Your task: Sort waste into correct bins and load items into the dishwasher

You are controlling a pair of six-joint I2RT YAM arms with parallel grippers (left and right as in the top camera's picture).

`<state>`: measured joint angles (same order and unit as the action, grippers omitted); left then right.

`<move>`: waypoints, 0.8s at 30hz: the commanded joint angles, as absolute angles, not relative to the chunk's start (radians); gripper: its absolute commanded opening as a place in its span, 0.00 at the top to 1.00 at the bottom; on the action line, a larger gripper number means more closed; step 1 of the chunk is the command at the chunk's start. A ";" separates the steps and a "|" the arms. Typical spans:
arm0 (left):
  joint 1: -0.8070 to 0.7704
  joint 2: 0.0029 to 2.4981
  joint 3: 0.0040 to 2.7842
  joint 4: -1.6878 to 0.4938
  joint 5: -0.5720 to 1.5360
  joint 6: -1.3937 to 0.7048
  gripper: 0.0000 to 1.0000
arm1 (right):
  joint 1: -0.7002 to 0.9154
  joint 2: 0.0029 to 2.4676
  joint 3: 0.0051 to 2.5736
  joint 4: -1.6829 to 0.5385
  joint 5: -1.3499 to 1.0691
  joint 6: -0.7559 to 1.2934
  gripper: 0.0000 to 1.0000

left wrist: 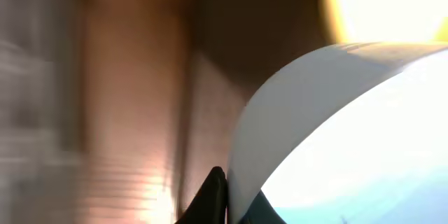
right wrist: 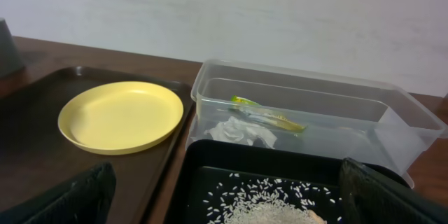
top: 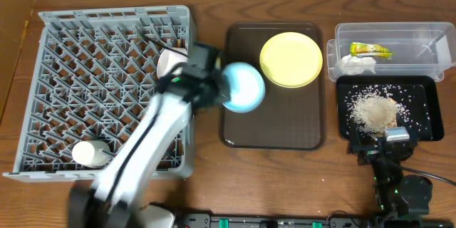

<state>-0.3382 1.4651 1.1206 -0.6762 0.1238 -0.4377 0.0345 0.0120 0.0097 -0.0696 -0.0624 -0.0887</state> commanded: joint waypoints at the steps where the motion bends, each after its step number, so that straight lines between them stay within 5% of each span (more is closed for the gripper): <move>1: -0.340 1.266 1.151 -0.759 -0.308 -0.400 0.93 | 0.027 0.007 0.006 -0.070 -0.056 -0.099 0.01; 9: -0.313 1.140 1.109 -1.074 -0.928 -0.588 0.92 | 0.027 0.007 0.006 -0.070 -0.056 -0.098 0.01; 24: -0.302 1.473 1.055 -1.144 -1.159 -0.668 0.92 | 0.027 0.007 0.006 -0.070 -0.056 -0.099 0.01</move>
